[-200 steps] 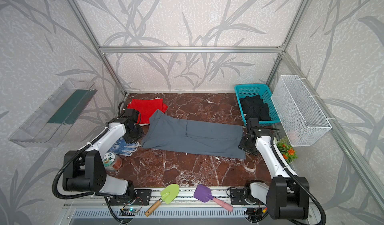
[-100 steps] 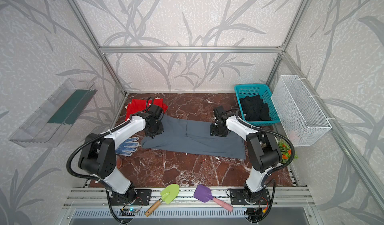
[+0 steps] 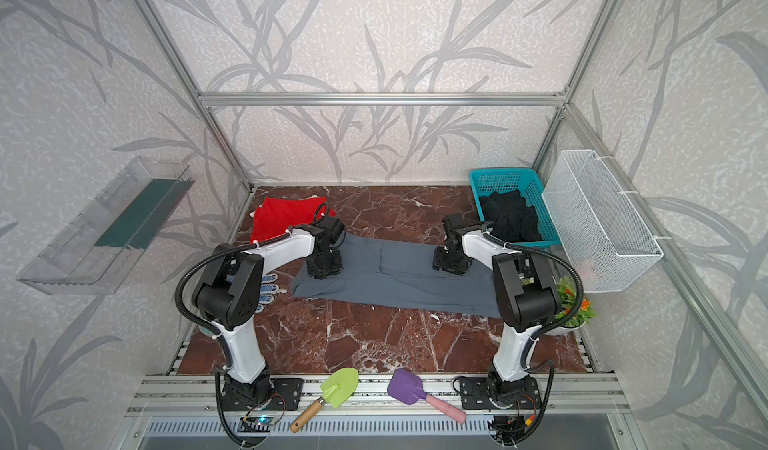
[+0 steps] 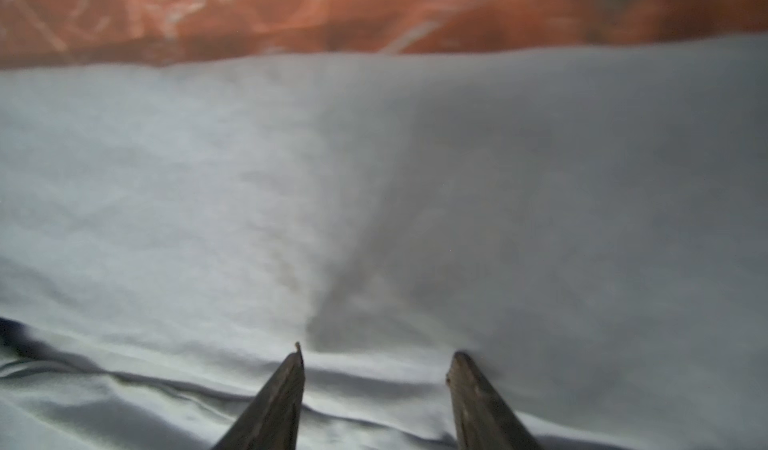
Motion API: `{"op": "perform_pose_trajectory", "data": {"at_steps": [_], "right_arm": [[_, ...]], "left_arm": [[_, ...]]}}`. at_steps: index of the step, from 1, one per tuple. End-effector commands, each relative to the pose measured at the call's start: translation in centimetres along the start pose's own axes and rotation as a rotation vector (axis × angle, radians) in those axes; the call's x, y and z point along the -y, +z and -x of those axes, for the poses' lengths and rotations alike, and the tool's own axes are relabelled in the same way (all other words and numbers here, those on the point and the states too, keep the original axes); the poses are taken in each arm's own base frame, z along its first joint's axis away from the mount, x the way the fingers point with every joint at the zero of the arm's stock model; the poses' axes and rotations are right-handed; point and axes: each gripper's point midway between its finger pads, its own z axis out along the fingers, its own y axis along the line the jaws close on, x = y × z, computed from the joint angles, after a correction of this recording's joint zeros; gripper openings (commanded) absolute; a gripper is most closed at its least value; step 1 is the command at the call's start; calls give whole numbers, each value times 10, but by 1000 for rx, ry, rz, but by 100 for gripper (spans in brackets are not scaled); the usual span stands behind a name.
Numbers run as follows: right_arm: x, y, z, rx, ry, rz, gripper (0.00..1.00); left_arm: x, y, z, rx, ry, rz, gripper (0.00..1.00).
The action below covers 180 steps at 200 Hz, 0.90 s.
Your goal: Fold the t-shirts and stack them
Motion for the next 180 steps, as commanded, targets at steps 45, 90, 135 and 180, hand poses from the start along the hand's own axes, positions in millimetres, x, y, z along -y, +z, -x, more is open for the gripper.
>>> {"op": "perform_pose_trajectory", "data": {"at_steps": [45,90,135,180], "right_arm": [[34,5,-77,-171,50,-34,58],[5,17,-113,-241,-4,19,57],[-64,23,-136,-275,-105,199,58],[-140,32,-153,-343,-217,312,57]], "left_arm": [[92,21,23,-32,91,-101,37],[127,36,81,0,141,-80,39],[148,60,139,26,151,-170,43],[148,69,192,125,82,-311,54]]}}
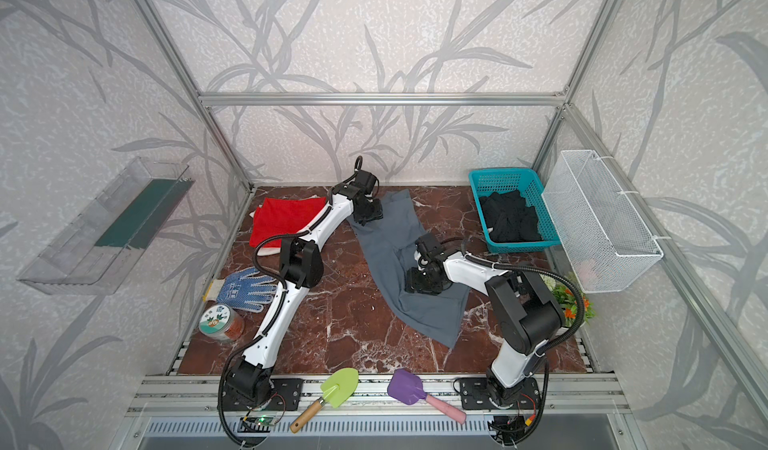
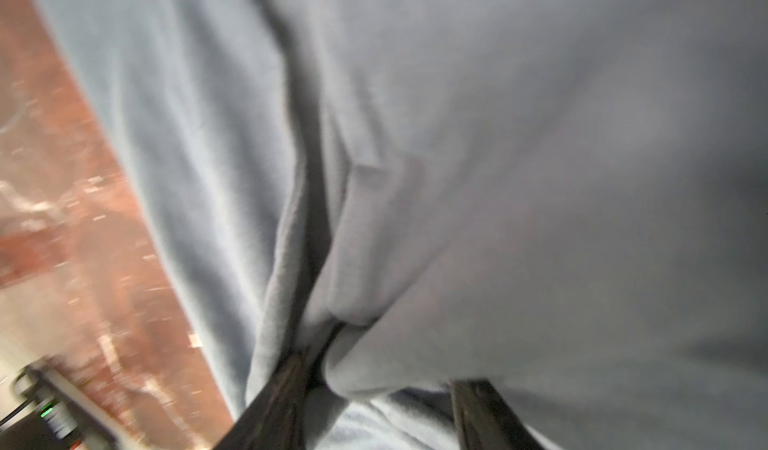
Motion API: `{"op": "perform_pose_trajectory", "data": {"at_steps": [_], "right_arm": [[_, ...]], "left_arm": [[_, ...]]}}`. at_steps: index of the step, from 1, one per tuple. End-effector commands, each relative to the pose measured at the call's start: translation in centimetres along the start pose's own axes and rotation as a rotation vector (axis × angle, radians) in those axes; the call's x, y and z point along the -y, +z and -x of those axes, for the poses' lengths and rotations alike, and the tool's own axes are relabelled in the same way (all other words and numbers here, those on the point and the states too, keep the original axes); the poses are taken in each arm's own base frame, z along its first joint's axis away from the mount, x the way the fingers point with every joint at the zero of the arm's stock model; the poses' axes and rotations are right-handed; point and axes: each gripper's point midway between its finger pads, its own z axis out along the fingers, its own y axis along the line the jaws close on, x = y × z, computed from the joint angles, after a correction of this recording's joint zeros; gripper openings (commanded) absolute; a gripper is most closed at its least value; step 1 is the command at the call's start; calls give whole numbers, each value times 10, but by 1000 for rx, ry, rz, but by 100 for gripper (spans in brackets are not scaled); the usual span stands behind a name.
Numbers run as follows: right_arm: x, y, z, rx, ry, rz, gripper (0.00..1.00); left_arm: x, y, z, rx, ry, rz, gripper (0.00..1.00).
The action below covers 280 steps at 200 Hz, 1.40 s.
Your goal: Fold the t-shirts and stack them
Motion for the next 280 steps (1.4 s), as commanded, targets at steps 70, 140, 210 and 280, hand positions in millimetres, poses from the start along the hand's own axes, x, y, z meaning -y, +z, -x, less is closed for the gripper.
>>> {"op": "perform_pose_trajectory", "data": {"at_steps": [70,140,210,280], "right_arm": [[-94,42,-51,-282,32,214,58],[-103,-37,-21,-100,-65,149,59],[-10,-61,-29,29,10,2,60],[17,-46,-86,-45,14,28,58]], "left_arm": [[-58,41,45,62,-88,-109,64],[-9,-60,108,273,89,-232,68],[-20,-141,-31,27,165,26,68],[-73,-197,-269,-232,36,60,49]]}}
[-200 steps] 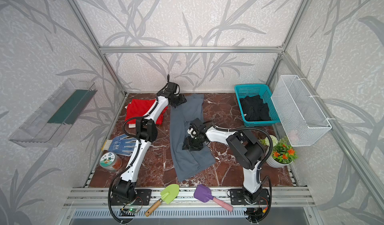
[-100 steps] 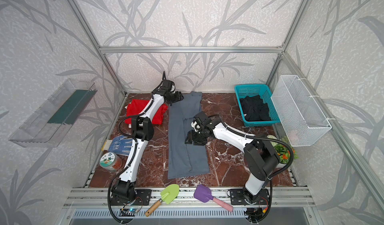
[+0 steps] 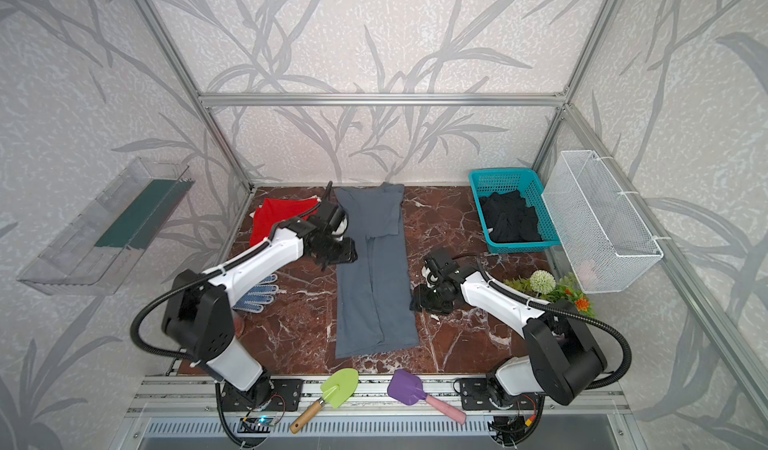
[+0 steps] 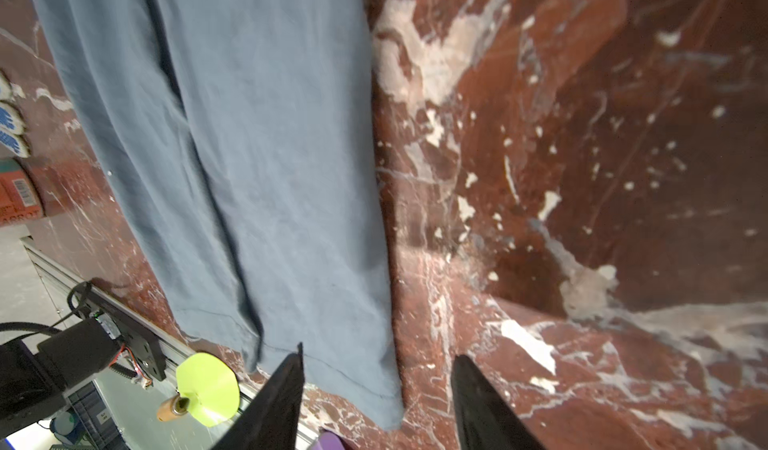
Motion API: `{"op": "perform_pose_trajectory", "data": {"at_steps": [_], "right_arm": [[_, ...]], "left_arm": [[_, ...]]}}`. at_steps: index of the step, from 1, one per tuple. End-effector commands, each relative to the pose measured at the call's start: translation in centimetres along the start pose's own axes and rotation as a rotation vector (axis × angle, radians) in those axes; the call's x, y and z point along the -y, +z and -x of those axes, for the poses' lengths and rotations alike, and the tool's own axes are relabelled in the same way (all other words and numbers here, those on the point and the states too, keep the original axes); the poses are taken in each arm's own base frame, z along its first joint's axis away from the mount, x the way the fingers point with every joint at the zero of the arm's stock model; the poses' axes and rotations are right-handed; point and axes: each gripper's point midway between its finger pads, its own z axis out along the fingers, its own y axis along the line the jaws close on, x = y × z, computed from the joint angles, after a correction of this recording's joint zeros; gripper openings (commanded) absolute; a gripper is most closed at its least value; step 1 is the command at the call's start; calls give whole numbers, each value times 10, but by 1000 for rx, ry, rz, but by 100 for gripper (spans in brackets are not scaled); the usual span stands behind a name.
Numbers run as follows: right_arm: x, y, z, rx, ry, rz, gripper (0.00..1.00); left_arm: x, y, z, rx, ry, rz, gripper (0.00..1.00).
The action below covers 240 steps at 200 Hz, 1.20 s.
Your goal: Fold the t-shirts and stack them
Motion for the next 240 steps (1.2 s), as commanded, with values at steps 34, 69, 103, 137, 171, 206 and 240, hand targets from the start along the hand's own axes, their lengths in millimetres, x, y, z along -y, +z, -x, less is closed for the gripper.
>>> {"op": "perform_pose_trajectory", "data": {"at_steps": [34,69,103,137,171,206,240], "right_arm": [[6,21,-35,-75,-36,-26,57],[11,32,-50,-88,-2,-56,55],[15,38,-59,-84,19,-52,53],[15,40,-65,-109,21,-63,45],[17,39,-73,-124,26,-71,45],[20,37,-81,-131,36,-77,44],[22,36,-86,-135,38,-88,42]], "left_arm": [[-28,9,-135,-159,-98,44,48],[-31,10,-165,-174,-132,-4,55],[-34,18,-181,-199,-159,-45,58],[-34,25,-191,-226,-175,-56,57],[-34,28,-202,-259,-173,-64,56],[-36,30,-216,-300,-163,-46,53],[-40,32,-221,-304,-169,-30,52]]}}
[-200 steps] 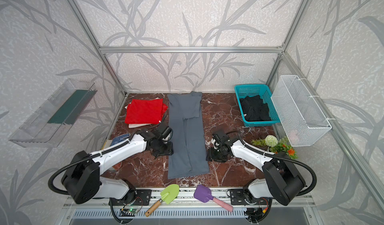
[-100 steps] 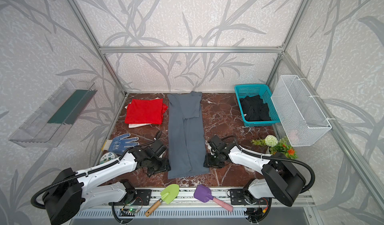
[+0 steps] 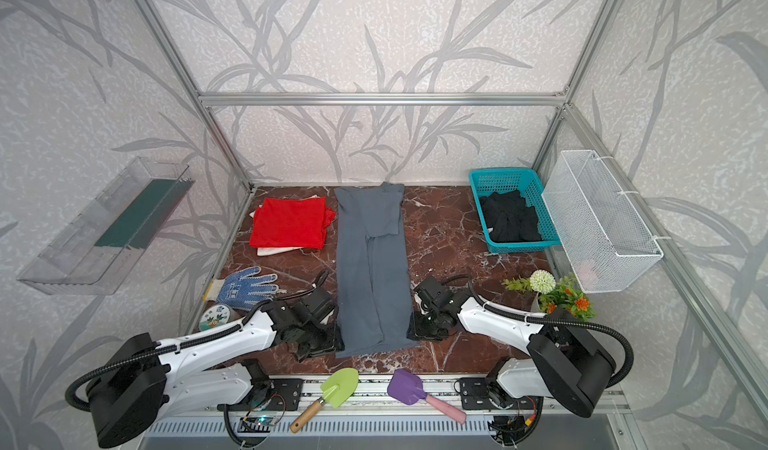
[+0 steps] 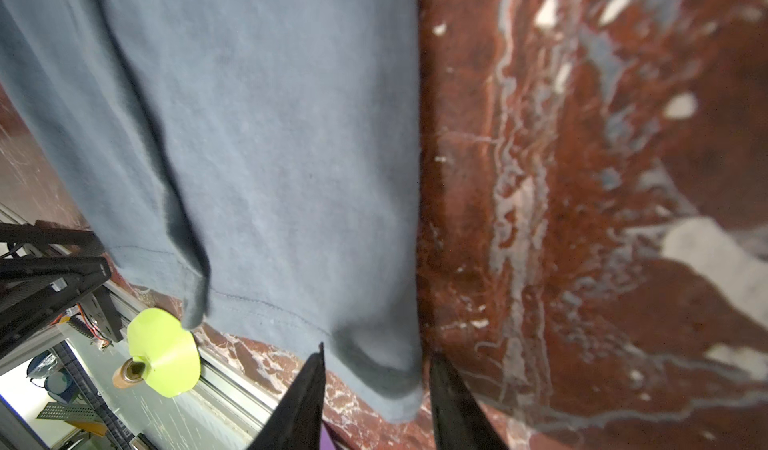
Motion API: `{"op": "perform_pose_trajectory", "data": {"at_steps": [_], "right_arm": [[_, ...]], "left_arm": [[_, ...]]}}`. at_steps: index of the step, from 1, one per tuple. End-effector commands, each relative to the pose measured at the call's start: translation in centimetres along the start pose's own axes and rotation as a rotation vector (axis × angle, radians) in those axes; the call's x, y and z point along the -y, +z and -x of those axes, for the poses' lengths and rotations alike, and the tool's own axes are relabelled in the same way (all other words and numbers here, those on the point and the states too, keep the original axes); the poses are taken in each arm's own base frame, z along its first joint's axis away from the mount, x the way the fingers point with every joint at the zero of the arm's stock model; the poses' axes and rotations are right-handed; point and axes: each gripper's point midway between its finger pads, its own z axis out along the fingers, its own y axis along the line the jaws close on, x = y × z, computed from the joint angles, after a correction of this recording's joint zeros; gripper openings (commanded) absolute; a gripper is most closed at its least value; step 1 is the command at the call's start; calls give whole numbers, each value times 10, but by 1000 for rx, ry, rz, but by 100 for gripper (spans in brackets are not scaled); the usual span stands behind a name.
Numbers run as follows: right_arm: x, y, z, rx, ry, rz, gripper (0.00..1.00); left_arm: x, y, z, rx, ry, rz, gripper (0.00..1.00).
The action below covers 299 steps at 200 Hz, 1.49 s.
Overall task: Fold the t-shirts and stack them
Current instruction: 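Grasp the shirt's near end with both grippers side by side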
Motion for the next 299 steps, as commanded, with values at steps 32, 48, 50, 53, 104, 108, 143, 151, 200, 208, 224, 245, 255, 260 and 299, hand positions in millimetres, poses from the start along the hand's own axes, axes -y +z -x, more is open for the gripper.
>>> {"op": "perform_pose_trajectory", "data": {"at_steps": [32,48,50,53,104,108,143,151,200,208,224,245,255,260,299], "right_arm": [[24,9,-23,-74,47,-91,35],[23,11,-24,-78,42,-94,35],[22,11,-24,-79,42,-93,34],[22,11,-24,-80,42,-93,34],[22,12,-26,-81,41,-97,29],[22,12,-27,-81,41,-96,28],[23,11,-26,-73,38,-101,25],[24,11,-26,-73,38,-103,23],[19,2,-23,-37,5,-78,0],[18,-2,-24,-29,0,-74,0],[14,-9,-25,-13,-15,-48,0],[11,-19,-31,-6,-28,-23,0],[10,-23,-35,-1,-33,-10,0],[9,-25,-36,2,-33,-2,0],[-4,-40,-45,20,-40,60,0]], "left_arm": [[-6,8,-7,-24,-34,21,49],[-5,9,-10,-36,-26,26,48],[-5,9,-10,-38,-25,28,47],[-5,9,-10,-39,-23,29,47],[-15,15,-19,-77,-26,90,38],[-17,15,-19,-77,-27,96,36],[-18,17,-19,-71,-33,103,20],[-18,17,-19,-67,-34,103,16],[-21,8,-20,-35,-18,90,0],[-20,5,-20,-26,-12,80,0],[-16,0,-21,-16,11,37,0],[-10,-8,-23,-1,47,-16,0],[-11,-12,-25,6,55,-27,0],[-10,-14,-25,13,60,-38,0],[8,-38,-27,60,118,-149,0]]}}
